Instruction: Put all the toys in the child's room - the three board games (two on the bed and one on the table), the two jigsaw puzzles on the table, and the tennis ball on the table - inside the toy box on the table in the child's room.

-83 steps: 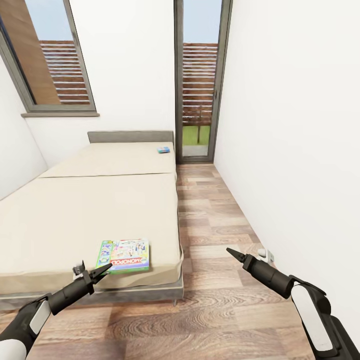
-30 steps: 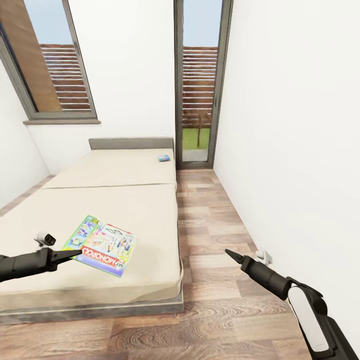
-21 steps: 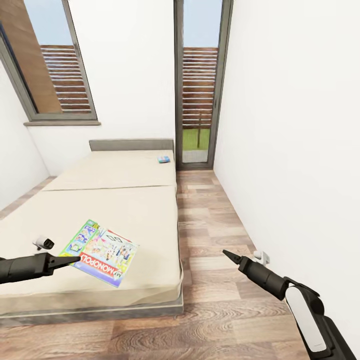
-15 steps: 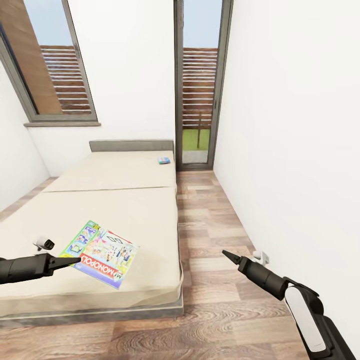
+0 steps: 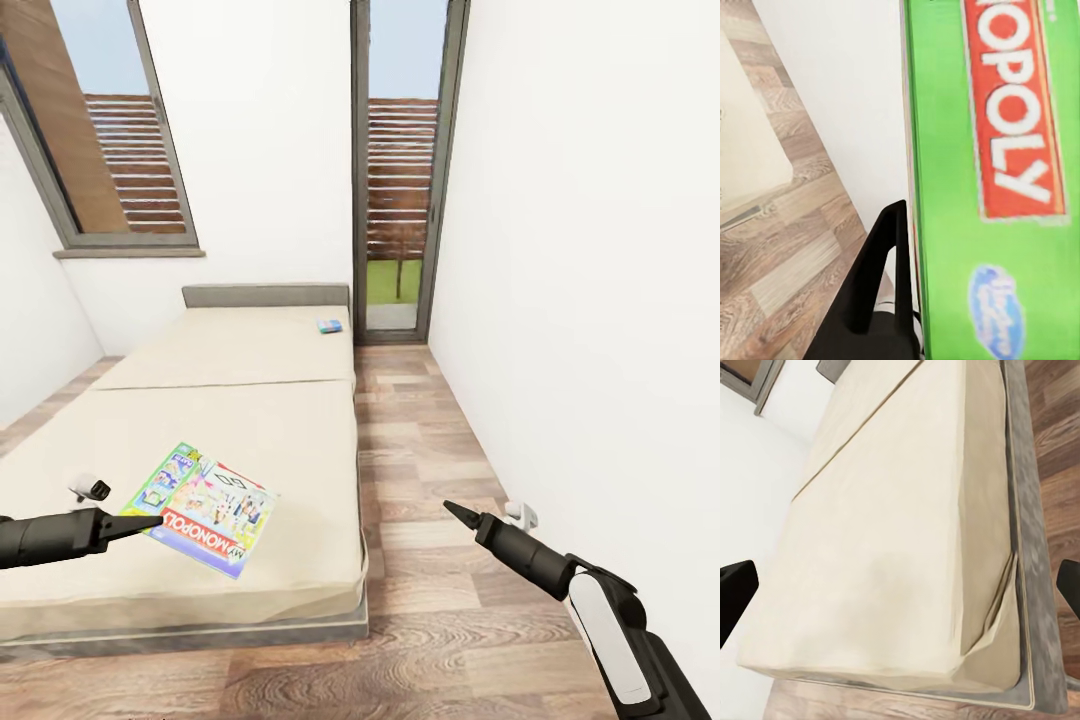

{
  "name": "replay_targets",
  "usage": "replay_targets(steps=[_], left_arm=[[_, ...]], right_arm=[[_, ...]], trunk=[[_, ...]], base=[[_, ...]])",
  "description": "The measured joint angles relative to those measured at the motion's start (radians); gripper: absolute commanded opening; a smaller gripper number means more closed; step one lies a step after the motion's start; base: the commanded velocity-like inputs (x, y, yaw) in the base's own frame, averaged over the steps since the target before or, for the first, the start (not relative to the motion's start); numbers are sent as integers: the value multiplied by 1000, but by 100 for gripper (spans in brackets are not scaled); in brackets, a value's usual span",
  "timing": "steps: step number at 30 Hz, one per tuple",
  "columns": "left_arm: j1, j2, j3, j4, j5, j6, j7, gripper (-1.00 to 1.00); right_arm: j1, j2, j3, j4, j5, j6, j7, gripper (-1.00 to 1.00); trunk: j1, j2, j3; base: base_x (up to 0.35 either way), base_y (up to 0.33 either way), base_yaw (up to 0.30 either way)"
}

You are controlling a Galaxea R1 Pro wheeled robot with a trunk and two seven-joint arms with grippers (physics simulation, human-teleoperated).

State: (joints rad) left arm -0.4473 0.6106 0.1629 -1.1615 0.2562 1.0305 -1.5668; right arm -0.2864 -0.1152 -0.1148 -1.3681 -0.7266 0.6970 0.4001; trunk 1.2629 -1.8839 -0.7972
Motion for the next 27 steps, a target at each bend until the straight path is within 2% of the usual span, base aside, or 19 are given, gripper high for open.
replay_targets(steps=[12,16,27], left_arm=[[0,-2,-1,3,-3,-1,0,-100],[0,-3,-1,3,-6,1,53,-100],[0,-6,0,6,-7,-1,86,-100]], right_arm=[[0,0,0,5,0,-1,1,100],[0,0,0,6,1,-1,1,100],[0,-1,4,9,1,-27,4,100]], trunk=[[-46,84,48],[-61,112,64],[-104,189,107]], base=[[0,0,227],[0,0,247],[0,0,264]])
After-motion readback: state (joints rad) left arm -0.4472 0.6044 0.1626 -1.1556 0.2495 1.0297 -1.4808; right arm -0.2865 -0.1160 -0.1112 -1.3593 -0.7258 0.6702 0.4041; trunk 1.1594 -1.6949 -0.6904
